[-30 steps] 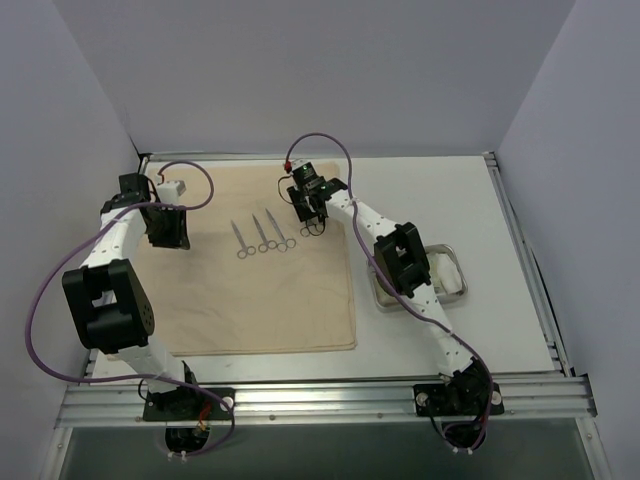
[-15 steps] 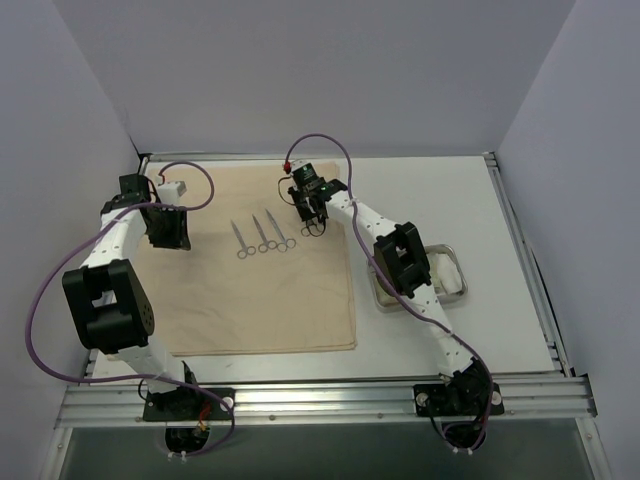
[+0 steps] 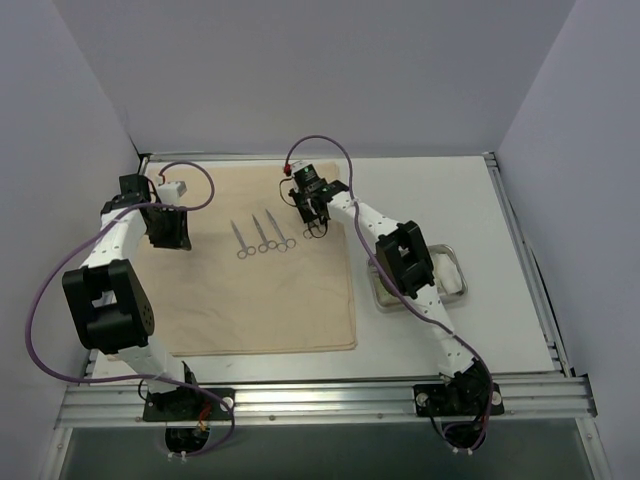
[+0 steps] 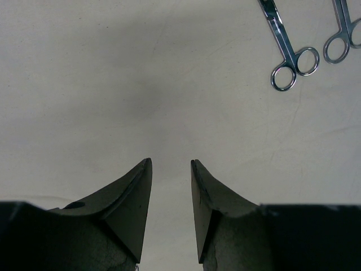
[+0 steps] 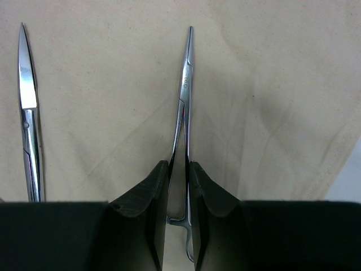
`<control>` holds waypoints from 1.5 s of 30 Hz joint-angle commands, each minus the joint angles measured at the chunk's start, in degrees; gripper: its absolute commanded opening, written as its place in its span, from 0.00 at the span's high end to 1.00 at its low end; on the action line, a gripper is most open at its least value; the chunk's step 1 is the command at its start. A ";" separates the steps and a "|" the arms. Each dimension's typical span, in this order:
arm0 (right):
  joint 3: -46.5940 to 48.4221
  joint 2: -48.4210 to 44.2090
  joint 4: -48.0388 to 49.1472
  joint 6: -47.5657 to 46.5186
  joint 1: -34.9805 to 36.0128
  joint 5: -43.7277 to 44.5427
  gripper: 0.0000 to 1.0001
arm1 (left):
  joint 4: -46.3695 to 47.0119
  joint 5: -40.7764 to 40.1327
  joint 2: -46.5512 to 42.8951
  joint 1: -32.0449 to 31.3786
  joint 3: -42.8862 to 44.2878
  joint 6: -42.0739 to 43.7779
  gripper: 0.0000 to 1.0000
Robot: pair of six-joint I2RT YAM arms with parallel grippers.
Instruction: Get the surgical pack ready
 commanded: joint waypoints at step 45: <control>2.73 -2.38 -5.55 -9.19 1.26 -5.94 0.71 | 0.29 5.40 -0.92 1.02 0.12 2.26 0.57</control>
